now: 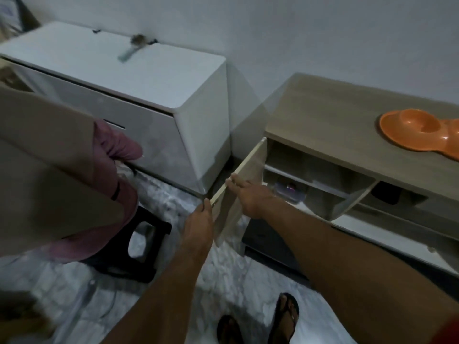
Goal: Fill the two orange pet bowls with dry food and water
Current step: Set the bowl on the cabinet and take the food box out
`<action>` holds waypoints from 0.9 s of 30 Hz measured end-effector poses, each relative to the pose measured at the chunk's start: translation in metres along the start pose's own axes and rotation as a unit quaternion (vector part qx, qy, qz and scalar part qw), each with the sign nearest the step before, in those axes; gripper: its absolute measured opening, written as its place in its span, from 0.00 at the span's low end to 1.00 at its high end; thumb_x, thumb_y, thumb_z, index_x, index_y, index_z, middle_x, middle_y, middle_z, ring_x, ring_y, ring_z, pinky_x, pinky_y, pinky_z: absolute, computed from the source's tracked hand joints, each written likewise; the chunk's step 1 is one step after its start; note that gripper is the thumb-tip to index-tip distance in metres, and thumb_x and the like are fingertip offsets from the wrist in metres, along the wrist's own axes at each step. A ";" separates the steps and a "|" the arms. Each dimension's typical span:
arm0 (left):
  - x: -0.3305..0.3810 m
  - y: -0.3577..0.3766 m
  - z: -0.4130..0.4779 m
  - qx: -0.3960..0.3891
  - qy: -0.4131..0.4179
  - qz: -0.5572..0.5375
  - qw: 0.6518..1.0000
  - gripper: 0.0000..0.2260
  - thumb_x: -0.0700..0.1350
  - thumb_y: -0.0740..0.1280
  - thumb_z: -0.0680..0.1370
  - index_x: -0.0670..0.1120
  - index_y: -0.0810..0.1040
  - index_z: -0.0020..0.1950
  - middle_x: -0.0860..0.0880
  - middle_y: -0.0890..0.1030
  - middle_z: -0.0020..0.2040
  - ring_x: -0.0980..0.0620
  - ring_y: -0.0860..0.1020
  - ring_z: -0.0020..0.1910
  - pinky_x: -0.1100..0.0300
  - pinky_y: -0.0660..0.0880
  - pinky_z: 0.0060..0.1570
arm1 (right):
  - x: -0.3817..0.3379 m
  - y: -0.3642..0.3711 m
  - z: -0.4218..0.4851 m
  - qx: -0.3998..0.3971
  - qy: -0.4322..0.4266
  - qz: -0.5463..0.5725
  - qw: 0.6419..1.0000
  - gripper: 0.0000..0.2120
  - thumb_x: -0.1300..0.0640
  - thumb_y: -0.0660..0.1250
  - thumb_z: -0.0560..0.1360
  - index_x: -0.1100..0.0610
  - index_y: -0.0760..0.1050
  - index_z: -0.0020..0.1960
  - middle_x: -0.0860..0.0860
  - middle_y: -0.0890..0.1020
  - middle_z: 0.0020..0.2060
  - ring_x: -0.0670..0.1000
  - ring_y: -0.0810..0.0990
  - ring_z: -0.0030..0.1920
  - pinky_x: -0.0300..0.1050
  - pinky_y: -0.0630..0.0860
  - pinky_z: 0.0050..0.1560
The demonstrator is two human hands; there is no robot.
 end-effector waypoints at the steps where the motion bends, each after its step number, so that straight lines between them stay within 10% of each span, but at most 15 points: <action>1: -0.003 -0.003 0.001 0.001 0.009 0.007 1.000 0.21 0.52 0.50 0.84 0.43 0.74 0.68 0.41 0.78 0.61 0.41 0.76 0.60 0.49 0.72 0.62 | -0.002 -0.001 0.004 -0.006 0.002 0.001 1.000 0.40 0.63 0.63 0.78 0.50 0.43 0.81 0.48 0.43 0.81 0.59 0.57 0.77 0.61 0.66 0.70; 11: -0.006 -0.014 0.000 0.009 -0.006 0.008 1.000 0.21 0.38 0.53 0.83 0.38 0.58 0.76 0.40 0.69 0.71 0.42 0.72 0.67 0.52 0.70 0.65 | -0.015 0.001 0.007 0.000 0.028 0.004 1.000 0.41 0.64 0.63 0.77 0.50 0.43 0.81 0.49 0.42 0.80 0.62 0.60 0.76 0.63 0.67 0.69; 17: 0.022 -0.003 -0.005 0.027 0.188 0.181 0.965 0.33 0.39 0.61 0.80 0.42 0.45 0.80 0.43 0.50 0.80 0.47 0.50 0.79 0.51 0.47 0.78 | 0.013 0.042 -0.022 0.055 0.111 0.134 0.983 0.41 0.59 0.65 0.77 0.49 0.43 0.80 0.51 0.45 0.81 0.63 0.58 0.77 0.64 0.64 0.71; 27: 0.090 0.101 0.009 -0.085 0.188 0.160 0.965 0.36 0.40 0.64 0.77 0.45 0.48 0.80 0.45 0.59 0.78 0.46 0.64 0.73 0.57 0.62 0.72 | 0.106 0.140 -0.086 0.050 0.294 0.284 0.911 0.38 0.60 0.66 0.76 0.55 0.50 0.81 0.55 0.55 0.79 0.57 0.57 0.78 0.51 0.58 0.77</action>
Point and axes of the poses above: each hand's wrist, its own z-axis towards the middle knuckle, its own y-axis out of the palm, x = y × z, the point moved 1 cm from there along z, towards the middle knuckle
